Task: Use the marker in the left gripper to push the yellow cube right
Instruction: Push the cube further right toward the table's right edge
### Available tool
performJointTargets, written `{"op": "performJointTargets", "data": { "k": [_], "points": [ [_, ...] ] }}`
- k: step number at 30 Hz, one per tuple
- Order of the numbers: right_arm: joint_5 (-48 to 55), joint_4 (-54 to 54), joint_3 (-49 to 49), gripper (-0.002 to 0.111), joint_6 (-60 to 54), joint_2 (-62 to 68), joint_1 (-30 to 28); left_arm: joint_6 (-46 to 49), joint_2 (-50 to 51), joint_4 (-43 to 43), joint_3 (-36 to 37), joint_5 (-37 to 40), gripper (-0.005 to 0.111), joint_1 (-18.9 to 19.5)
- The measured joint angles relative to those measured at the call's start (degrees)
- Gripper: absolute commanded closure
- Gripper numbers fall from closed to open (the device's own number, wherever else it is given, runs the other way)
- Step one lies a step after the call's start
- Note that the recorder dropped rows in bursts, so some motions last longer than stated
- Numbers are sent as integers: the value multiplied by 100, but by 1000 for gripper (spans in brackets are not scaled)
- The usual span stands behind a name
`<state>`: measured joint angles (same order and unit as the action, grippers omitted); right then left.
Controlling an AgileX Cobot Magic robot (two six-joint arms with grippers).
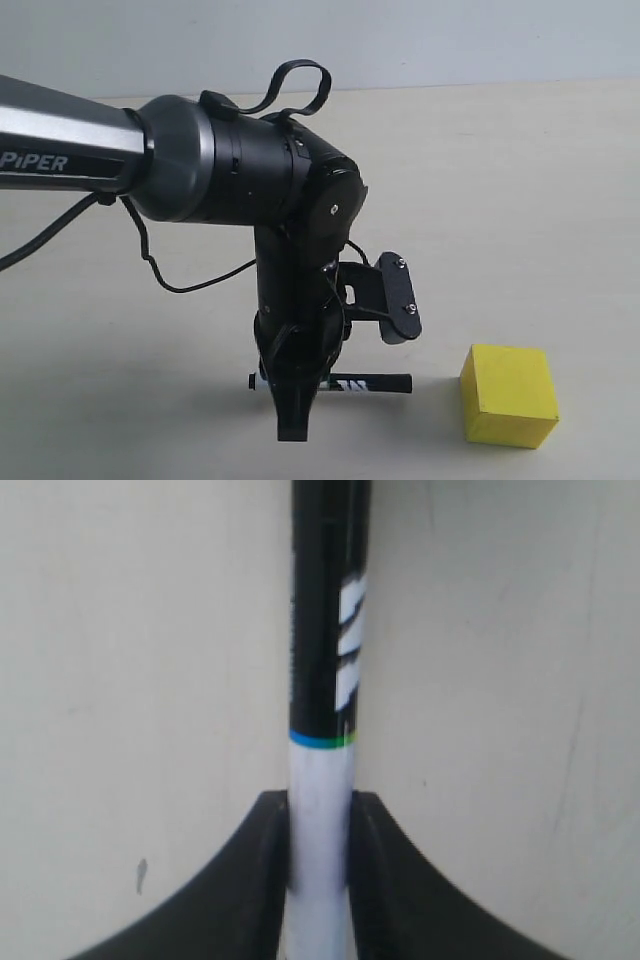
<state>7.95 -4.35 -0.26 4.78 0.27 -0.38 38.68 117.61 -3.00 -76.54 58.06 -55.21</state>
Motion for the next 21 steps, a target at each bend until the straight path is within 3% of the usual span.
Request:
{"op": "performJointTargets", "data": {
  "k": [7,14,21],
  "points": [
    [0,0,0,108,0,0,0,181,13,-10,-29,-323,107,-252],
    [0,0,0,108,0,0,0,282,199,-153,-609,-375,107,-514],
    [0,0,0,108,0,0,0,213,324,-133,-869,158,107,-547]
  ]
}}
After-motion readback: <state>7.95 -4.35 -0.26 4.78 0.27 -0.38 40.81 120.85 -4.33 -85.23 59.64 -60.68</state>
